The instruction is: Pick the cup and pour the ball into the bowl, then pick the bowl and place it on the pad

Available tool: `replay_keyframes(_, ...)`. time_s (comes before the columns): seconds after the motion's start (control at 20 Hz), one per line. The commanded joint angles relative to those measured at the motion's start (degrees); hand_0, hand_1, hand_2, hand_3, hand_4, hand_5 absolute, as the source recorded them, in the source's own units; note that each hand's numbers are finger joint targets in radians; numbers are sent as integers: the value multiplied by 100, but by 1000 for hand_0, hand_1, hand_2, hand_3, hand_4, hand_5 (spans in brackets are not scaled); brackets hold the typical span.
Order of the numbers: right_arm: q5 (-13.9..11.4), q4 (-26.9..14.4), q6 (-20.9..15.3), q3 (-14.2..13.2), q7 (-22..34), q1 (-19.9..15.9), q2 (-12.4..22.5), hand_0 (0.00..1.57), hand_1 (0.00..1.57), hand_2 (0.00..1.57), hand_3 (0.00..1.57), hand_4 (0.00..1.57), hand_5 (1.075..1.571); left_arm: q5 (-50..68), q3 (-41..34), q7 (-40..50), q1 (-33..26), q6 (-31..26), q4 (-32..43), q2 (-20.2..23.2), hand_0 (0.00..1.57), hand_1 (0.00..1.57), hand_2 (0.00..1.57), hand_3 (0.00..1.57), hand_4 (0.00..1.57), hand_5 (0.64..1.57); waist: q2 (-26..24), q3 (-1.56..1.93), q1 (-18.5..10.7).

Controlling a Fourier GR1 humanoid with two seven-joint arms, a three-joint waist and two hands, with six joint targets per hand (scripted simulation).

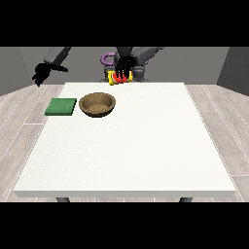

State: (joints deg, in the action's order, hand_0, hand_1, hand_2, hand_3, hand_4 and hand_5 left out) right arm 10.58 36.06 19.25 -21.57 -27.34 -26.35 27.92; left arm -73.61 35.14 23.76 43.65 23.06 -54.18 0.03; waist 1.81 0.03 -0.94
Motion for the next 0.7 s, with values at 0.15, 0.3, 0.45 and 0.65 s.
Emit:
replay_keyframes(0.15,-25,25,-117,126,-152,-336,-298,0,0,0,252,0,1525,-586,712,385,59,-529,-25,-3,0,0,1571,1571,913,1547,305,1,273)
replay_keyframes(0.3,-12,81,-46,174,83,-512,-218,0,0,0,217,0,1522,-880,781,290,224,-704,281,-3,0,0,1571,1571,1163,1452,422,-1,449)
replay_keyframes(0.45,-14,-102,-15,168,262,-480,-151,0,0,0,161,0,1516,-902,1060,283,346,-1517,-13,-2,0,0,1571,1571,1246,1395,117,1,389)
replay_keyframes(0.65,62,-243,44,67,105,-373,-137,0,0,0,239,0,1521,-1212,969,-224,1093,-2227,52,-1,769,769,1571,1571,1200,1416,41,4,246)
